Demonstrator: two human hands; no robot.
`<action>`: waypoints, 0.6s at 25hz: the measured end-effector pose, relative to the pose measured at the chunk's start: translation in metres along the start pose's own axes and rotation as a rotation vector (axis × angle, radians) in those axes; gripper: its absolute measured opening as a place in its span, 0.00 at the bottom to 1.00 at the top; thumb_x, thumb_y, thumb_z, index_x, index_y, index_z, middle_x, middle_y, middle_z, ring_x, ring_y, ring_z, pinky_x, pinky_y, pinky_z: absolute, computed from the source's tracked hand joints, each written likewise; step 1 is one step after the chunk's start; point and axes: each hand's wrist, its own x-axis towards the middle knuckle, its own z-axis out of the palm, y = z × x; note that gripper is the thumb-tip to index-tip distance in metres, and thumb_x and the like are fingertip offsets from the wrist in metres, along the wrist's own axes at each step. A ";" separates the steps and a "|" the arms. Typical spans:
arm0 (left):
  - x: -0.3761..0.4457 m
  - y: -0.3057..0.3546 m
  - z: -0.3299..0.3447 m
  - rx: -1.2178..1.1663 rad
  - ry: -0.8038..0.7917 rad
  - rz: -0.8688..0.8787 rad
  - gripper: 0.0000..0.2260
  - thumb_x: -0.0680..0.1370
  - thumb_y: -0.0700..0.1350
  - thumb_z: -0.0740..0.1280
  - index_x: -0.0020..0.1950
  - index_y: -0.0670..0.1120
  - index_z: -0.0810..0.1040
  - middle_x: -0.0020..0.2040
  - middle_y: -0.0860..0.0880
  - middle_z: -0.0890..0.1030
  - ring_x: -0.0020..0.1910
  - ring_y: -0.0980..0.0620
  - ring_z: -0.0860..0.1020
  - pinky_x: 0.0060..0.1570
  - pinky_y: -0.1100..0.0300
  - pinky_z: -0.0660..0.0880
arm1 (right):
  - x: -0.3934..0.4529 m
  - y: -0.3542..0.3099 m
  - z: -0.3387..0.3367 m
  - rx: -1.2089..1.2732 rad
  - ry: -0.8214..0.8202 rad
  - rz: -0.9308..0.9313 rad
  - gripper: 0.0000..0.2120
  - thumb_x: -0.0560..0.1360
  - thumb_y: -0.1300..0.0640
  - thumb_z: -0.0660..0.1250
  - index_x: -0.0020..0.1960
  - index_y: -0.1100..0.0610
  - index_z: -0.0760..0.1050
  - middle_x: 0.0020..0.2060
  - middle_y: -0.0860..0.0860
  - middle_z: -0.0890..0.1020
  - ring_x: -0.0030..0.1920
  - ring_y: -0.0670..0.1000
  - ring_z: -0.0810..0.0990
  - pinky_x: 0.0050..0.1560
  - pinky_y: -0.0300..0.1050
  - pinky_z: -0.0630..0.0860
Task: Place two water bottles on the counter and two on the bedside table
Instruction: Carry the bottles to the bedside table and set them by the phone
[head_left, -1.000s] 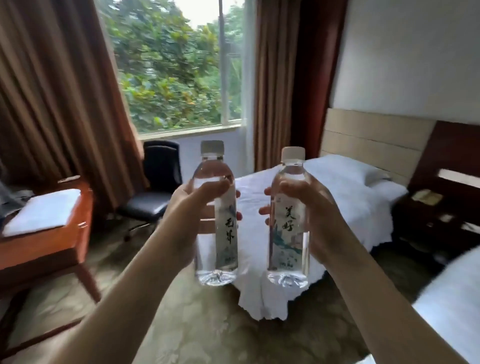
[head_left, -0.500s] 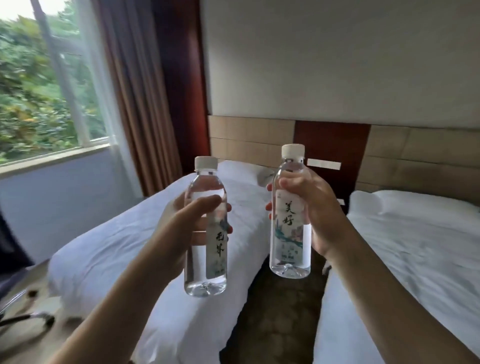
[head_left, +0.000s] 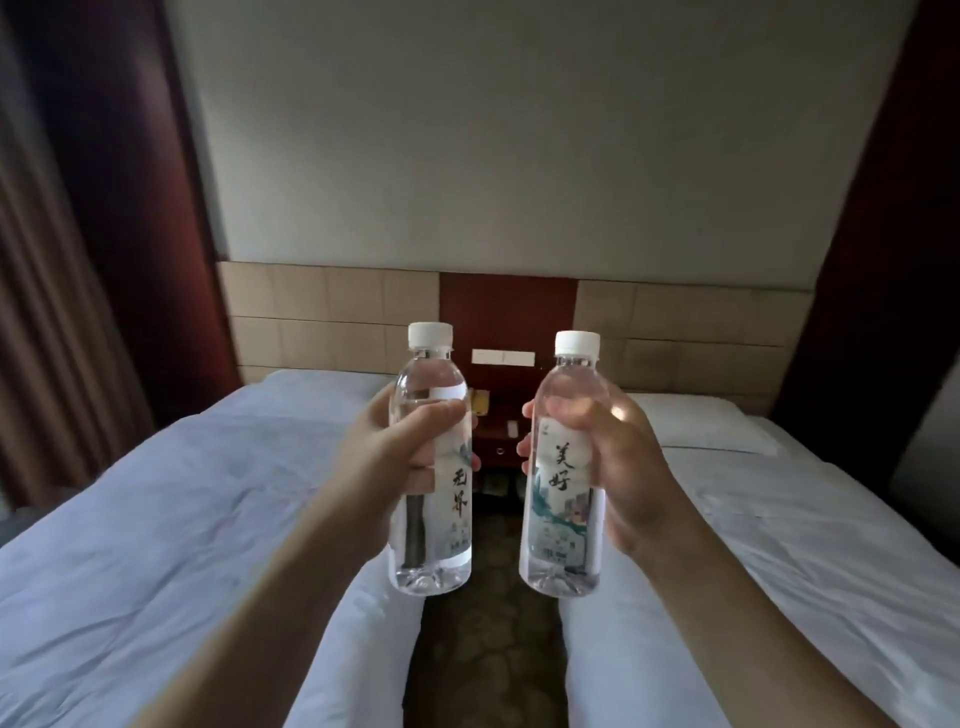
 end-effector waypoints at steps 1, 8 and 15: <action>0.019 -0.005 -0.004 0.009 -0.022 -0.010 0.21 0.60 0.53 0.75 0.51 0.50 0.81 0.41 0.44 0.83 0.33 0.44 0.82 0.35 0.51 0.79 | 0.013 0.005 0.001 -0.018 0.027 -0.002 0.15 0.67 0.57 0.69 0.52 0.60 0.79 0.42 0.55 0.84 0.36 0.54 0.84 0.36 0.47 0.81; 0.163 -0.072 -0.021 -0.002 -0.104 -0.053 0.14 0.66 0.47 0.72 0.51 0.52 0.81 0.40 0.47 0.82 0.35 0.46 0.83 0.35 0.53 0.78 | 0.129 0.073 -0.039 -0.073 0.153 -0.006 0.09 0.68 0.55 0.68 0.47 0.55 0.79 0.43 0.56 0.82 0.38 0.55 0.84 0.41 0.52 0.79; 0.366 -0.157 -0.006 0.057 -0.017 -0.058 0.14 0.67 0.47 0.72 0.52 0.53 0.81 0.40 0.48 0.83 0.36 0.47 0.84 0.33 0.57 0.80 | 0.327 0.150 -0.111 -0.088 0.166 0.001 0.07 0.67 0.54 0.70 0.45 0.50 0.81 0.45 0.58 0.84 0.39 0.55 0.84 0.42 0.50 0.81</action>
